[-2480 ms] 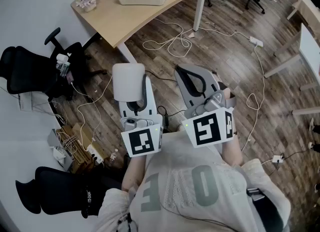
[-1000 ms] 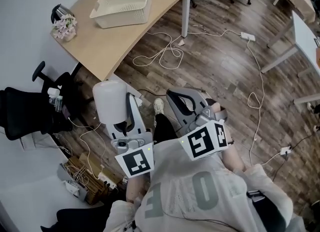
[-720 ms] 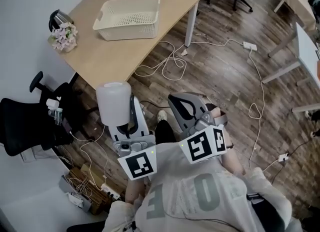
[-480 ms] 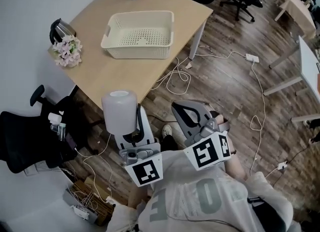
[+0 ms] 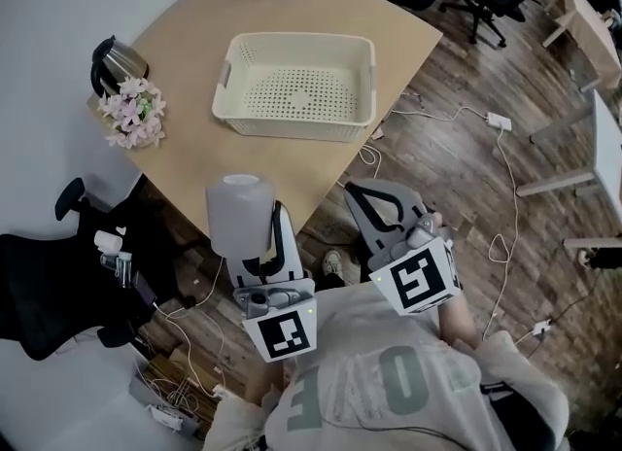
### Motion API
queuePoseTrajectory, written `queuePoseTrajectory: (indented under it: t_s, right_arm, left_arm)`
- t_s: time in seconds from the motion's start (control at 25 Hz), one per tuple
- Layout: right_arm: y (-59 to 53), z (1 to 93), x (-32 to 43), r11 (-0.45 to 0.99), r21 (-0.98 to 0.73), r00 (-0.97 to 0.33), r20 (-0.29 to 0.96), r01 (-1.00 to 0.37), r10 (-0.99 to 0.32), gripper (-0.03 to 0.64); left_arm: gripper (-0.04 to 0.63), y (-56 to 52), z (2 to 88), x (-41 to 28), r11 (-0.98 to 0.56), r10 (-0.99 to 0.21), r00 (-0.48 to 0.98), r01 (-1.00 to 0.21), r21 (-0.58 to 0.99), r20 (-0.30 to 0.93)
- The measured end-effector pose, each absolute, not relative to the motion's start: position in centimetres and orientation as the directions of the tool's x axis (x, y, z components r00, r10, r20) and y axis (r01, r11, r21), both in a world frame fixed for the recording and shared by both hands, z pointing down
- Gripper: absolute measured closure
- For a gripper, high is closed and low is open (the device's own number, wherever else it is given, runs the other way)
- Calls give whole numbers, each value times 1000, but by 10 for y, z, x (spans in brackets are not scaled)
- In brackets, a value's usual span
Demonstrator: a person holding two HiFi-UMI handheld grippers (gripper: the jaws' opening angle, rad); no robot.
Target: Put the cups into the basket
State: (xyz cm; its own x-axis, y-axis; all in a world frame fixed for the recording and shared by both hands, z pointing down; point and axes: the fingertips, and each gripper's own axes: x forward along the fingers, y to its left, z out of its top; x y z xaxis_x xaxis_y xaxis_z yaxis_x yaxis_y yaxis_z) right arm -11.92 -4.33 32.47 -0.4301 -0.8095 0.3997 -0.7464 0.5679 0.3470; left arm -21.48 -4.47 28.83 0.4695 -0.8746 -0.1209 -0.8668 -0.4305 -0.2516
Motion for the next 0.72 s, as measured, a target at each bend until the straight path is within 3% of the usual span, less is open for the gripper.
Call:
queuePoseTrajectory:
  t_s: [0.52,0.72]
  right_arm:
    - [-183,314,-105,657,416,-548,363,-628,-753,618]
    - [-231,299,-76,663,425,-581,323,-617,-748,618]
  left_arm:
    - [535,-166,286,-186,-298,-936,331,-925,-237,-116]
    - [535,-227,276,-154,-278,-945,317,-908,-312,-81]
